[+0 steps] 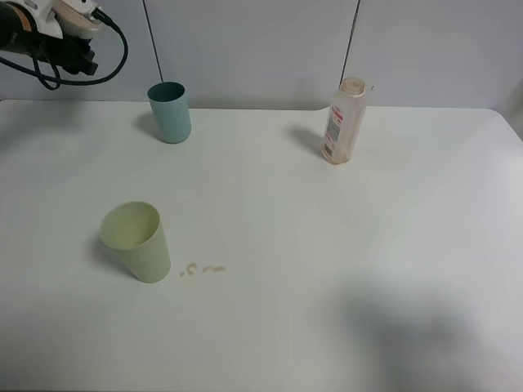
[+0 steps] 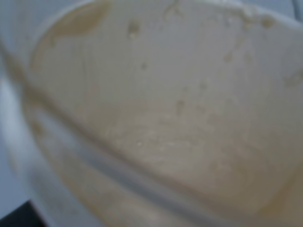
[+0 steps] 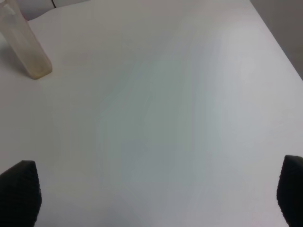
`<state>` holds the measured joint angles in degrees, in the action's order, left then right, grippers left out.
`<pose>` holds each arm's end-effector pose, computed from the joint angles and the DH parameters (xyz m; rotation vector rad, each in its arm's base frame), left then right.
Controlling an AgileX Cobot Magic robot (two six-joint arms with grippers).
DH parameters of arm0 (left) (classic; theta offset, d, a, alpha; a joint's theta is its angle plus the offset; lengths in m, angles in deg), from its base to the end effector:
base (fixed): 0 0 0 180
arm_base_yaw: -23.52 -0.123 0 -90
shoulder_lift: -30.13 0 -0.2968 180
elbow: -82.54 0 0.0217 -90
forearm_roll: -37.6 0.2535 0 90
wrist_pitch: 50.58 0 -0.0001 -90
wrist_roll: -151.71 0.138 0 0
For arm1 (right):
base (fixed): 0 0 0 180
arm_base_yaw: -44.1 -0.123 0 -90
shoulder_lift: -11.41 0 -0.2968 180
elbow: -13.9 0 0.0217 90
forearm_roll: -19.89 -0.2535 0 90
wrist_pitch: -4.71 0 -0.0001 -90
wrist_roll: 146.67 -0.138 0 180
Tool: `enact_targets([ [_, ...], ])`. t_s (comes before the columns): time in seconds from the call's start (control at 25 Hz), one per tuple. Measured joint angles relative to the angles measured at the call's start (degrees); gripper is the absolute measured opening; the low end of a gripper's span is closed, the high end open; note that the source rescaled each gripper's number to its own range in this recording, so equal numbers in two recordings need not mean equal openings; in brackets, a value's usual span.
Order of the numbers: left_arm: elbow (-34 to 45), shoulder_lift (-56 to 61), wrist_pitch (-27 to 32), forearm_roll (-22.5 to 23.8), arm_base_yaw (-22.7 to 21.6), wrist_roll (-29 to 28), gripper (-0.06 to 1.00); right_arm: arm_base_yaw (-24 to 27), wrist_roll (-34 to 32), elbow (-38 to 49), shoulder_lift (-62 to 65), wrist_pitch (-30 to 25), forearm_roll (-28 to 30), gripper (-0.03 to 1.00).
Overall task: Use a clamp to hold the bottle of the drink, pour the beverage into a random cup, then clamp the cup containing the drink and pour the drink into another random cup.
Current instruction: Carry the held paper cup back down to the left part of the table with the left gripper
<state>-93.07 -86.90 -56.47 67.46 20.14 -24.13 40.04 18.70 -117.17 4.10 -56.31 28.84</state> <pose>0.4856 0.0217 0.2126 0.5701 1.9670 0.3568 0.0274 -0.0169 0.2576 0.1953 2.0273 0.0176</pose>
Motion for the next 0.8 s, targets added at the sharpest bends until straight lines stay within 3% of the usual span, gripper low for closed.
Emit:
enact_targets([
  [0.28,5.93,0.26,-7.77,-2.88,-1.39,0.36,0.01,0.0,0.0,0.0,0.0,0.0,0.0,1.0],
  [0.8,17.83,0.3,-27.58,-10.39,-1.5,2.57,0.01,0.0,0.0,0.0,0.0,0.0,0.0,1.0],
])
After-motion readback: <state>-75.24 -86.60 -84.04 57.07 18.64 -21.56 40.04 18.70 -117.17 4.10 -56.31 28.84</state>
